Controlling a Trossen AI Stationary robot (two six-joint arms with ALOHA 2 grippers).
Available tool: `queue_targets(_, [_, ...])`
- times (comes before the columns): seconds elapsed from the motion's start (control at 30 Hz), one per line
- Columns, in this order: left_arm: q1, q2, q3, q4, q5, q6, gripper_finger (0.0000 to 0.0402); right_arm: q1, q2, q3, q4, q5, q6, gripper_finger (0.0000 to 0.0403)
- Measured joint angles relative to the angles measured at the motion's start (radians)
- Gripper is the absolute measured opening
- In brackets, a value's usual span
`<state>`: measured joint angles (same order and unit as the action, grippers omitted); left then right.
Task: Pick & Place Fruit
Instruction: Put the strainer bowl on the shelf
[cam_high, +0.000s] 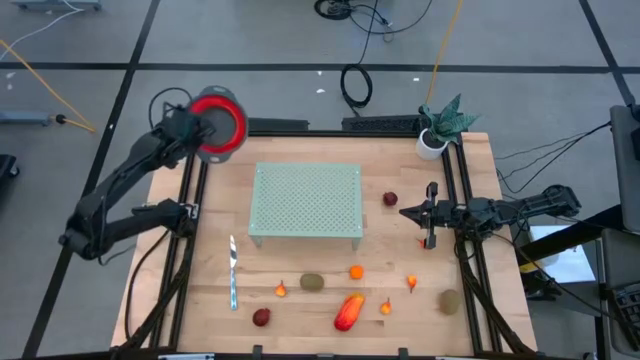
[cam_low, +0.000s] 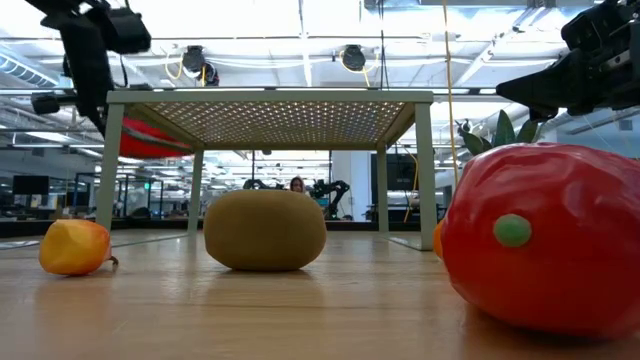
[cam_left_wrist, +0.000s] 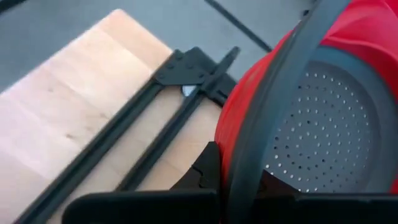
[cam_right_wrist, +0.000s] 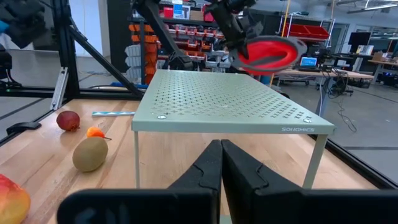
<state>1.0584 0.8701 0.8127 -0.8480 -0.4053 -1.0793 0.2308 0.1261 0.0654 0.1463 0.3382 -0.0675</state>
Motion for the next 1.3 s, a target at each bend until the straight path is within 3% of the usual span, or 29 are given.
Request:
queue_targets(0.2, [-0.002, -0.059, 0.0, 0.121, 0.113, 0.024, 0.0, 0.0, 0.0, 0.0, 0.0, 0.0, -0.001, 0.0004])
queue_targets(0.63, [-0.111, -0.059, 0.001, 0.352, 0.276, 0.047, 0.0, 0.0, 0.0, 0.0, 0.078, 0.0, 0.002, 0.0004])
queue_targets(0.93, [-0.231, -0.059, 0.001, 0.434, 0.293, 0.031, 0.0, 0.0, 0.001, 0.0, 0.292, 0.136, 0.019, 0.0004])
queue_targets(1.1, [-0.328, -0.056, 0.001, 0.479, 0.252, 0.029, 0.0, 0.0, 0.0, 0.0, 0.405, 0.192, 0.181, 0.0004])
queue_targets(1.3, [-0.467, 0.003, 0.002, 0.569, 0.185, 0.027, 0.0, 0.0, 0.037, 0.013, 0.403, 0.184, 0.315, 0.0004])
